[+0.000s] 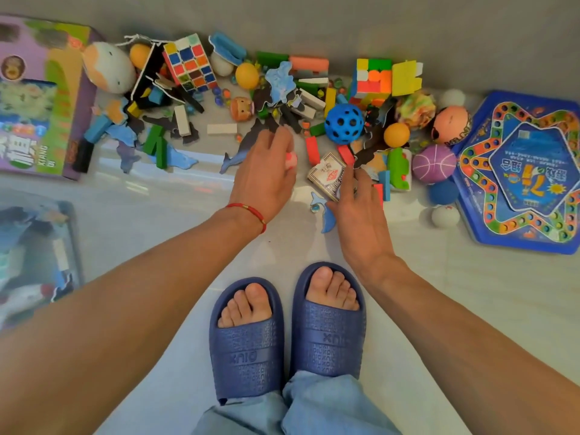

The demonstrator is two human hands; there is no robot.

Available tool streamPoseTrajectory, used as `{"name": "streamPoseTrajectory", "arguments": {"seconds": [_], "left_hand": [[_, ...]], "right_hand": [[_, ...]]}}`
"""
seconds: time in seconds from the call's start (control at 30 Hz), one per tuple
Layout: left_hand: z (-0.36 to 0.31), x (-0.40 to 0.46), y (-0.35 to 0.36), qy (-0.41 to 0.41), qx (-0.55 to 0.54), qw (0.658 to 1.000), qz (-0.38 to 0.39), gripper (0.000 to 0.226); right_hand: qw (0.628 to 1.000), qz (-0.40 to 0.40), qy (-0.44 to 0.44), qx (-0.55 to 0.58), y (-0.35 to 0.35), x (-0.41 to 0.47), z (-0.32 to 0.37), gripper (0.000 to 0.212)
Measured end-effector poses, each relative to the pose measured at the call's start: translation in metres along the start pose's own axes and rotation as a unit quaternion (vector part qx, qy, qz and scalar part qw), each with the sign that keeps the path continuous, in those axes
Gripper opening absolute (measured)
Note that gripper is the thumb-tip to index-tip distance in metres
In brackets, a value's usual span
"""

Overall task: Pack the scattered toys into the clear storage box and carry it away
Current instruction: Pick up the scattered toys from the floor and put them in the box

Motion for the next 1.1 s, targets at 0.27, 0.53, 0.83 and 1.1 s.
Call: {"name": "streamPoseTrajectory", "arguments": {"seconds": [0.27,0.53,0.83,1.1], "left_hand": [[0.028,-0.094,-0.041,-0.230,-0.193,0.952,-0.057,0.038],[0.023,-0.225,-0.152,-0.398,-0.375,0.829,-0.117,0.019],[0.100,-0.381,-0.339,-0.464,-0.404,0.700,-0.362,0.005],[0.147,-0.467,-0.339,-0.582,-0.484,0.554,-0.347,0.009]], "right_hand": [[0.995,0.086,-0.035,0.032,-0.013,-0.003,-0.004,0.064],[0.854,0.295,0.128,0.409,-0.118,-0.070,0.024,0.035],[0.756,0.568,-0.152,0.288,-0.221,-0.117,0.304,0.043],[0.749,0.605,-0.141,0.230,-0.159,-0.210,0.452,0.048]]}}
Point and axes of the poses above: each hand's wrist, its own x-axis towards the middle knuckle, its own y-axis out of the palm, z = x × y, the point moved 10 cm from there along x, towards the middle knuckle, and after that the axes turned 5 degrees about -z, right-handed, at the moved point
